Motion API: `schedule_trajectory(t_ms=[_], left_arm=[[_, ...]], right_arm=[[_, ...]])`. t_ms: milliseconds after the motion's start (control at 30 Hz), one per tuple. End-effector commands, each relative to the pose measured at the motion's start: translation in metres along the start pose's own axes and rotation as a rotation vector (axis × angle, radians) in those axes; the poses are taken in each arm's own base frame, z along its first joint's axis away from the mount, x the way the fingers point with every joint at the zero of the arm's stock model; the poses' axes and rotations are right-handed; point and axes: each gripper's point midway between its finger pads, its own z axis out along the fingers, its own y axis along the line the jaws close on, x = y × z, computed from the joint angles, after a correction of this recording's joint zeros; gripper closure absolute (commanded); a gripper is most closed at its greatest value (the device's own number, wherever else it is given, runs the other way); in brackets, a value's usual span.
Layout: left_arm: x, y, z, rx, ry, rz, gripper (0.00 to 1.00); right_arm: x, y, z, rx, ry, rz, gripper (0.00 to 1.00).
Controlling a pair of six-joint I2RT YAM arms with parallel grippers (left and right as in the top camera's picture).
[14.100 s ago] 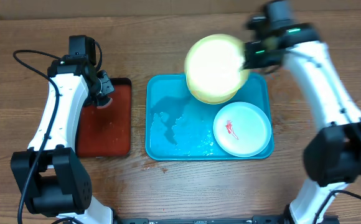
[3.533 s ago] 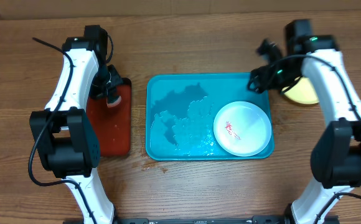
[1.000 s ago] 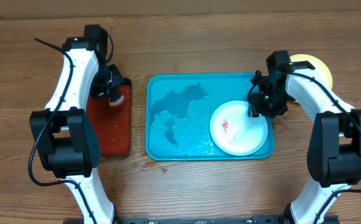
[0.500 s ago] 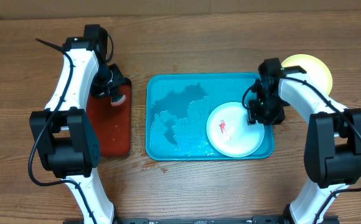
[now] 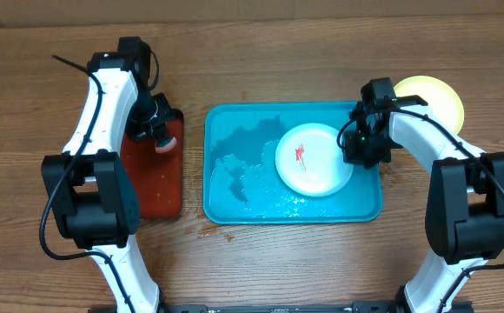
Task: Clean dirty plates on tray and stack at the side
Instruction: 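Grasp the white plate rim with the right gripper and drag it left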
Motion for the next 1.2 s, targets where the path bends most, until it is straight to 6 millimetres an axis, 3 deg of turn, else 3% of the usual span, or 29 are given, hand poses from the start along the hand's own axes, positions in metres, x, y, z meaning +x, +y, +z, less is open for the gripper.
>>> schedule_trajectory(t_ms=[0,200,467,600,733,900,1067,1167], left_arm=[[0.009,0.005,0.010,-0.011,0.043,0.017,0.96],[0.005,0.037,0.030,-0.122,0.013,-0.114,0.96],[0.002,0.068,0.062,-0.106,0.015,-0.199,0.96],[0.002,0.077,0.069,-0.113,0.010,-0.216,0.96],[-0.001,0.071,0.072,-0.080,0.002,-0.191,0.96],[-0.011,0.051,0.044,0.023,-0.014,-0.139,0.96],[-0.021,0.045,-0.008,0.057,-0.096,-0.108,0.96],[-0.018,0.031,-0.037,0.123,-0.144,-0.046,0.96]], right_arm=[[-0.017,0.001,0.003,-0.002,-0.056,0.052,0.96],[-0.032,0.007,0.002,-0.034,-0.114,0.040,0.96],[-0.034,0.008,0.001,-0.035,-0.124,0.038,0.96],[-0.034,0.008,0.001,-0.034,-0.124,0.033,0.96],[-0.034,0.009,0.001,-0.034,-0.125,0.031,0.96],[-0.032,0.016,0.003,-0.036,-0.120,0.005,0.96],[-0.033,0.030,0.005,-0.032,-0.134,-0.038,0.96],[-0.036,0.038,0.006,-0.014,-0.158,-0.066,0.96]])
